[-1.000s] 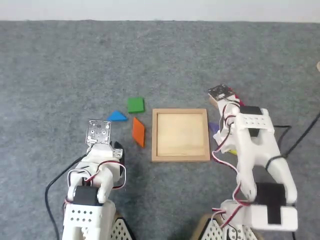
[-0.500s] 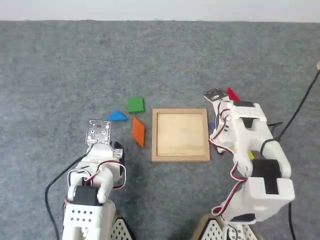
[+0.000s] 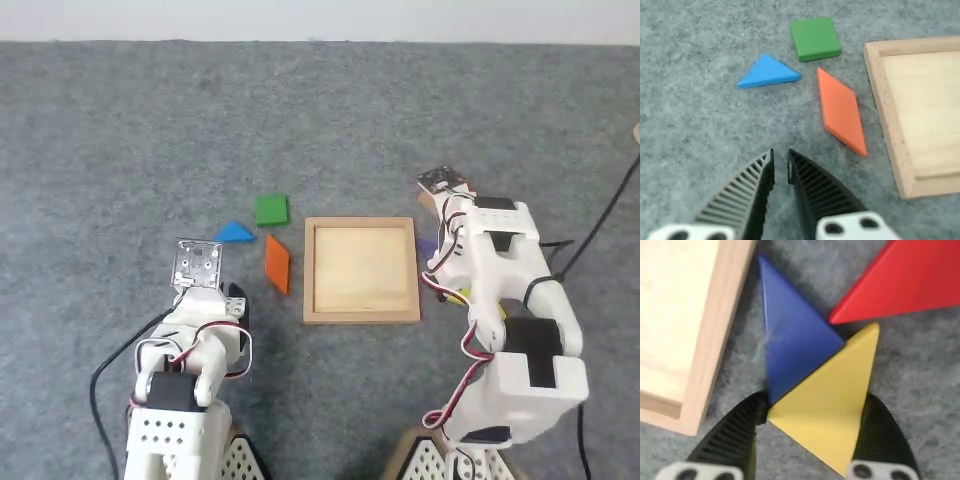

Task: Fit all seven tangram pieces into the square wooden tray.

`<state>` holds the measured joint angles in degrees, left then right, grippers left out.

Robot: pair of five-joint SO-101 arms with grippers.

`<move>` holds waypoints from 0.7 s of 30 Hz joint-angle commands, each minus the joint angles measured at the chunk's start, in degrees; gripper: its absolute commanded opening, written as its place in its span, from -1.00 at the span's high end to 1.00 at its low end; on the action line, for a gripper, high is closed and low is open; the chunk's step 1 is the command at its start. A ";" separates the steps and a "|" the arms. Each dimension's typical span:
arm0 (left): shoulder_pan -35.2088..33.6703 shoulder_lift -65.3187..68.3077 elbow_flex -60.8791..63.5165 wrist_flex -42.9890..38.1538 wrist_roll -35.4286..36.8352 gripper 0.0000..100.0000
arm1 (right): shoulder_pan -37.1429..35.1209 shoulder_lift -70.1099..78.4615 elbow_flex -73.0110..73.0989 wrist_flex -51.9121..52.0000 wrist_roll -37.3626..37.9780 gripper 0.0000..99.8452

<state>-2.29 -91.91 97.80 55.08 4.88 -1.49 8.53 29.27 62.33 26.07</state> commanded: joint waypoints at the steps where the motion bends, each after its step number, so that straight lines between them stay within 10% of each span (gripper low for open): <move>1: -0.44 -0.79 -1.01 0.18 0.53 0.89 | -0.40 0.75 -0.88 -0.31 -0.53 0.79; 17: -0.44 -0.79 -1.01 0.18 0.53 0.89 | 2.51 -22.02 -0.53 10.86 0.00 0.78; 21: -0.44 -0.79 -1.01 0.18 0.53 0.89 | 2.15 -24.13 2.99 15.78 9.58 0.77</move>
<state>-2.29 -91.91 97.80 55.08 4.88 0.70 -11.69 30.68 74.20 28.97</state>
